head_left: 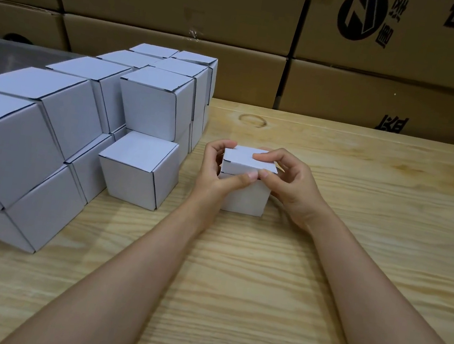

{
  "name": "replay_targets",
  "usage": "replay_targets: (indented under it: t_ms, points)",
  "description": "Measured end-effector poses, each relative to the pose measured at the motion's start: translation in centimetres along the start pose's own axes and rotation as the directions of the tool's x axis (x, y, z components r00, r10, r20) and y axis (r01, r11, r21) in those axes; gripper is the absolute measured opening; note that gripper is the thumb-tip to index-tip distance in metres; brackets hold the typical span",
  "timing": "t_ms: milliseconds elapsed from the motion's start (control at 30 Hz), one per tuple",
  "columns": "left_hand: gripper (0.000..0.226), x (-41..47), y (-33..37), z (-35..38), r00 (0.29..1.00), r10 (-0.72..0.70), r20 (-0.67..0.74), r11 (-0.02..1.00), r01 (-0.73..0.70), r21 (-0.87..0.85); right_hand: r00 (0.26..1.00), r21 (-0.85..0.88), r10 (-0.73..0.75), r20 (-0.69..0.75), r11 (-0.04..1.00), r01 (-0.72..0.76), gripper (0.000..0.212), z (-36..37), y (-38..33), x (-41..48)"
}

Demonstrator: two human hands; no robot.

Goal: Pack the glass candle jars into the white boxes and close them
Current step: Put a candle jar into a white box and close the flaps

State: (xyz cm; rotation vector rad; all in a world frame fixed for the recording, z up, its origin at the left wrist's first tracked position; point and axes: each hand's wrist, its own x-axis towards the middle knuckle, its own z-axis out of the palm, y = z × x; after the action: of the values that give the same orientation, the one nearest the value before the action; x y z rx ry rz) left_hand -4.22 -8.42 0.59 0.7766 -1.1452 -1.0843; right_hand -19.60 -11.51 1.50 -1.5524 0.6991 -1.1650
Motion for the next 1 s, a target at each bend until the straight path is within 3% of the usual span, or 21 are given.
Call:
replay_targets:
  t_ms: [133, 267, 500, 633, 700, 800, 933, 1000]
  points:
    - [0.032, 0.2, 0.1, 0.1, 0.997, -0.065, -0.037, 0.997, 0.063, -0.053, 0.999, -0.004, 0.020, 0.031, 1.000, -0.020, 0.015, -0.1, 0.2, 0.0]
    - [0.037, 0.3, 0.0, 0.1, 0.997, -0.068, -0.034, 0.997, 0.067, -0.031, 0.993, 0.042, 0.118, 0.011, 0.992, -0.118, 0.012, 0.0, 0.0, 0.2]
    - [0.037, 0.1, 0.0, 0.3, 0.997, -0.048, -0.067, 0.999, 0.049, 0.004, 0.998, -0.017, 0.063, -0.011, 0.998, -0.063, 0.012, 0.7, 0.6, -0.3]
    - [0.033, -0.3, 0.3, 0.4, 0.995, -0.040, -0.093, 0.997, 0.045, 0.060, 0.996, 0.036, 0.075, 0.044, 0.996, -0.076, 0.021, 0.6, 0.5, -0.7]
    - [0.023, -0.5, 0.3, 0.6, 0.992, -0.058, -0.108, 0.994, 0.068, 0.087, 0.996, -0.020, 0.080, 0.051, 0.997, -0.079, 0.036, 0.7, 0.4, -1.0]
    - [0.033, -1.1, 0.5, 0.9, 0.988, -0.056, -0.144, 0.969, 0.088, 0.229, 0.998, -0.165, 0.058, -0.002, 0.985, -0.058, 0.054, 1.1, 0.4, -1.6]
    - [0.057, -3.5, 1.7, 1.1, 0.977, -0.189, -0.097, 0.878, 0.213, 0.429, 0.986, -0.146, 0.049, -0.157, 0.987, -0.072, 0.070, 1.5, 0.5, -2.6]
    - [0.059, -5.7, 2.0, 0.7, 0.979, -0.199, -0.032, 0.795, 0.180, 0.579, 0.976, -0.126, 0.074, -0.207, 0.987, -0.102, 0.079, 1.7, 0.4, -3.0]
